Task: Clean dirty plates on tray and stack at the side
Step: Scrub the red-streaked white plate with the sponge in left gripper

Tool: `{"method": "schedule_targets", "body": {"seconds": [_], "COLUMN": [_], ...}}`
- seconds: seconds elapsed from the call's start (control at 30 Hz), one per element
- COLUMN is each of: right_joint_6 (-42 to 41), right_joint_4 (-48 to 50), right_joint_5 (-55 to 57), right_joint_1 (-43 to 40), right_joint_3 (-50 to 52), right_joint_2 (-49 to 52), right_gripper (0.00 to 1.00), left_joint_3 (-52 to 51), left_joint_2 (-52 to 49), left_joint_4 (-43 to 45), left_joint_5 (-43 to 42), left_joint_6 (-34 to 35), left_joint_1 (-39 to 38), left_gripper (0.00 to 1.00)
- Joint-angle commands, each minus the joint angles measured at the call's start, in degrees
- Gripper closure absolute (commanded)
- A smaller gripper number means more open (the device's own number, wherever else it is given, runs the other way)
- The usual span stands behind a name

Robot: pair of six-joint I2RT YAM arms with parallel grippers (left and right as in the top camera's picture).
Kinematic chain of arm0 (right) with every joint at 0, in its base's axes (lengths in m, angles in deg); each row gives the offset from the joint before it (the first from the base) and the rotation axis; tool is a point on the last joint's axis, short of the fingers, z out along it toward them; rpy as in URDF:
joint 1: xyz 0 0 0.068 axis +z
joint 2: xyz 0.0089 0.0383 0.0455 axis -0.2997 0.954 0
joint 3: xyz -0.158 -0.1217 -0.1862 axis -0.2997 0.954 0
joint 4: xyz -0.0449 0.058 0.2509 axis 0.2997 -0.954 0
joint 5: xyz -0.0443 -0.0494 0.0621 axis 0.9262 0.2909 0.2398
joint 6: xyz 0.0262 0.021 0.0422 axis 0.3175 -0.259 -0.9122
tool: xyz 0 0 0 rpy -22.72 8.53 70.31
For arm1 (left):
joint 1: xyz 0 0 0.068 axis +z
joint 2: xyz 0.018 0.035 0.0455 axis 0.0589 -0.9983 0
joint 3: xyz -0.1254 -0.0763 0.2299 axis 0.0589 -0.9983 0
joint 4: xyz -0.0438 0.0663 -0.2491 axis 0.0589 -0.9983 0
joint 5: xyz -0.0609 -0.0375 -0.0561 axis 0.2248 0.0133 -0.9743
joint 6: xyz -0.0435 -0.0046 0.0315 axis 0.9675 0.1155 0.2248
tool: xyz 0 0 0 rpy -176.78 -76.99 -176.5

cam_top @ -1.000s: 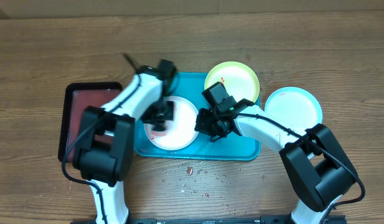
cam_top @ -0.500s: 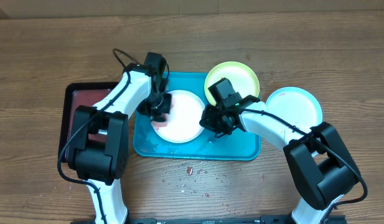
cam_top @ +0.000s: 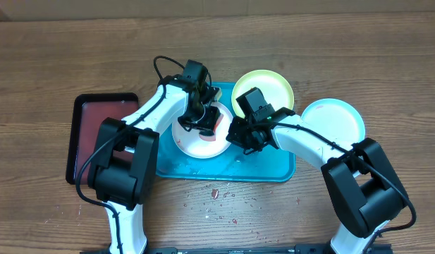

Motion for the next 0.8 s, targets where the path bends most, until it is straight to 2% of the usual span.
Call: {"method": "schedule_targets", "body": {"seconds": [0.0,0.1,0.17,0.23,0.3,0.5,0.53,0.63,0.77], "right_joint_6": [0.3,0.4,0.4,0.4,0.4,0.4,0.4,0.4,0.7], "right_joint_4": [-0.8,-0.7,-0.7,-0.7,-0.7,-0.7,-0.7,-0.8,-0.9], "right_joint_5": [-0.1,-0.1,-0.1,-0.1,-0.1,-0.1,-0.1,-0.1,-0.4], "right_joint_1": [0.2,0.2,0.2,0.2,0.2,0.2,0.2,0.2,0.2], "right_joint_3": [-0.2,-0.2,-0.2,-0.2,-0.2,-0.2,-0.2,-0.2,-0.2], "right_joint_2": [0.0,0.0,0.0,0.0,0.0,0.0,0.0,0.0,0.0], "right_gripper": [0.96,0.96,0.96,0.96,0.96,0.96,0.96,0.96,0.96], "left_joint_3": [2.5,6.1,7.8,8.3,8.2,8.0,8.0,8.0,8.4], "left_joint_2": [-1.7,-1.6,-1.6,-1.6,-1.6,-1.6,-1.6,-1.6,-1.6], "left_joint_4": [-0.8,-7.4,-10.2,-10.9,-11.5,-17.4,-18.1,-18.6,-15.3], "left_joint_5": [26.4,37.2,39.5,36.5,29.9,-3.1,-5.9,-7.3,0.2], "left_joint_6": [16.6,26.2,27.3,23.1,16.7,-9.6,-12.4,-15.4,-8.7], "left_joint_1": [1.0,0.7,0.4,0.0,-0.4,-1.6,-1.7,-2.1,-1.5], "left_gripper": [0.96,0.96,0.96,0.96,0.96,0.96,0.96,0.96,0.96]}}
